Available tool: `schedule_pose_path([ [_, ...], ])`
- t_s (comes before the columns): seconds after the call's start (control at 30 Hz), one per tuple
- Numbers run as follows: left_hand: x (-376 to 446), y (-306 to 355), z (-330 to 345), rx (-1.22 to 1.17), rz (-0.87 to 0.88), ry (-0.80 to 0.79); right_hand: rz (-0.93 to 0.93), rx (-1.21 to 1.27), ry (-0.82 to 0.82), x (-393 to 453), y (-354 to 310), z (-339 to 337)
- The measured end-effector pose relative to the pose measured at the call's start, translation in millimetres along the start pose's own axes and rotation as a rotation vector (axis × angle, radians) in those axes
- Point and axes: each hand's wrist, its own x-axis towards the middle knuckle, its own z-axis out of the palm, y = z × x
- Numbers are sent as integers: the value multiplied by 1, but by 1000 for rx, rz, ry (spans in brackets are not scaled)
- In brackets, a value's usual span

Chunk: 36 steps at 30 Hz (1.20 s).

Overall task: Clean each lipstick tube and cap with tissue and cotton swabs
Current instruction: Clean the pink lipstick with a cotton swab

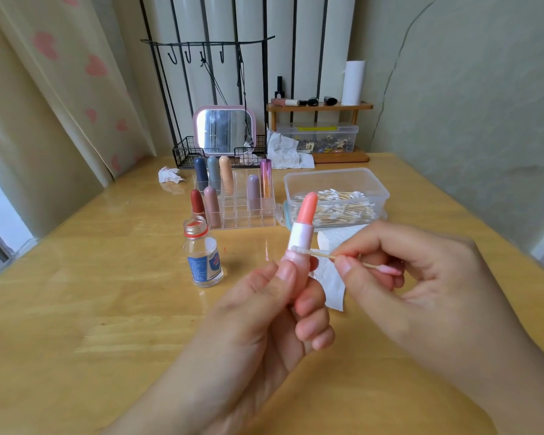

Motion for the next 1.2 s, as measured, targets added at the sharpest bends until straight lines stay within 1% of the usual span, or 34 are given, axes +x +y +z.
schedule_pose_path([
  [0.13,0,0,1,13,17,7,18,36,8,0,0,-1],
  [0.33,0,-4,-5,85,38,50,37,27,91,1,3,-1],
  [0.47,2,-4,-8,105,59,80,8,15,10,0,1,-3],
  [0.53,2,-4,-9,109,63,83,11,18,7,0,1,-3],
  [0.63,1,-4,-9,80,44,61,38,55,63,1,3,-2],
  [0.8,0,0,-4,-13,9,49,13,65,-15,0,1,-2],
  [0.93,2,1,-4,-183,-70,-19,50,141,30,1,3,-1],
  [1.0,2,3,-5,-205,-87,-19,40,141,17,0,3,0],
  [1.1,1,2,-2,-170,-108,-46,16,74,-7,-1,1,2],
  [1.2,-2,0,-1,-22,-30,1,14,45,5,-1,1,2],
])
